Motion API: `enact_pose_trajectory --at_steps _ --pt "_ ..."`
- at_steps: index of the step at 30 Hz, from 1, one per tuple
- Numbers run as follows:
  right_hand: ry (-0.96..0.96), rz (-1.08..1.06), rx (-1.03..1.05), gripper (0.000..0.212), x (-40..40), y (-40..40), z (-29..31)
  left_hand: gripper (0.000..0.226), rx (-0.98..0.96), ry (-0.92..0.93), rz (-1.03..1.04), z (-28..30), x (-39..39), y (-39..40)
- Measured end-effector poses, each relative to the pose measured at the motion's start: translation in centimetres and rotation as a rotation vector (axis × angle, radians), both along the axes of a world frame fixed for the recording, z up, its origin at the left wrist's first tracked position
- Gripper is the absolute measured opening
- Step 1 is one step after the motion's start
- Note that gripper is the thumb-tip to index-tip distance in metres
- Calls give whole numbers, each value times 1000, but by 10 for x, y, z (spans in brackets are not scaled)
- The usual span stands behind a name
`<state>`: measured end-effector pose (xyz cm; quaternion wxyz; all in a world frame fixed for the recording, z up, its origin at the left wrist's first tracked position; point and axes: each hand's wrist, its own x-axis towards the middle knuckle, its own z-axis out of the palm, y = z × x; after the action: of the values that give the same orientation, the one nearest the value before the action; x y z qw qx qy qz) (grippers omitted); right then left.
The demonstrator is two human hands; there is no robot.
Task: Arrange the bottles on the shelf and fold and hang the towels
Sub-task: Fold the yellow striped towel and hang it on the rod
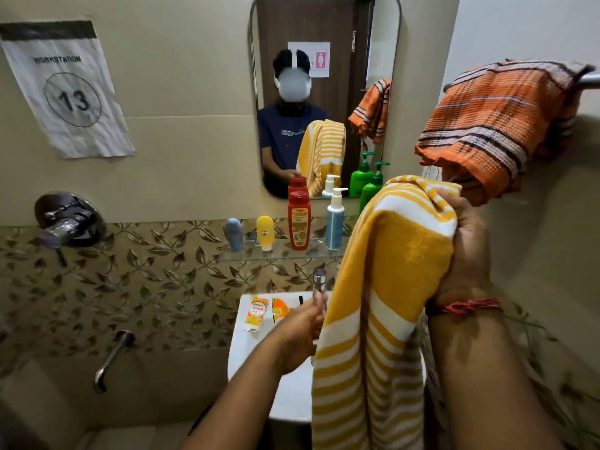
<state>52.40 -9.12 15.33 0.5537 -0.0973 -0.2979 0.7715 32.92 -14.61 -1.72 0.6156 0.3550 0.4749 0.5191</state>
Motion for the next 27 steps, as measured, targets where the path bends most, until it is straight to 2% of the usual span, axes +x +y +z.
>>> enact_pose_trajectory --at_steps 2,3,9,10,12,14,15,17,19,21,23,25,27 --pt "7 21 16 36 -3 -3 3 47 -105 83 -43 -11 12 -4" --pt "0 36 19 33 -4 -5 5 48 -113 24 -48 -7 18 -5" --pt "-39 58 -3 30 -6 -9 -3 21 200 -290 338 56 0 6" --pt "-28 58 -8 30 -4 -8 -4 22 198 -245 374 60 -4 5" --pt "9 52 -2 30 0 -9 0 36 55 53 333 44 -11 1" --pt "62 50 45 31 3 -11 8 50 -207 334 115 9 -4 -12" --pt "91 65 67 33 4 -14 14 48 -293 383 -28 -5 4 -22" --pt "137 97 103 41 5 -17 21 36 -325 316 -188 -17 22 -37" --pt "156 116 126 56 9 -20 25 16 -248 178 -126 -6 34 -39" --pt "127 93 133 59 14 -21 22 31 -152 33 28 11 32 -28" --pt "93 85 115 55 20 -21 16 40 -34 -11 165 35 21 -18" --pt "50 99 78 48 26 -23 8 33 71 115 299 63 8 -14" --pt "-33 101 69 43 31 -24 0 49 138 342 428 86 -2 -11"
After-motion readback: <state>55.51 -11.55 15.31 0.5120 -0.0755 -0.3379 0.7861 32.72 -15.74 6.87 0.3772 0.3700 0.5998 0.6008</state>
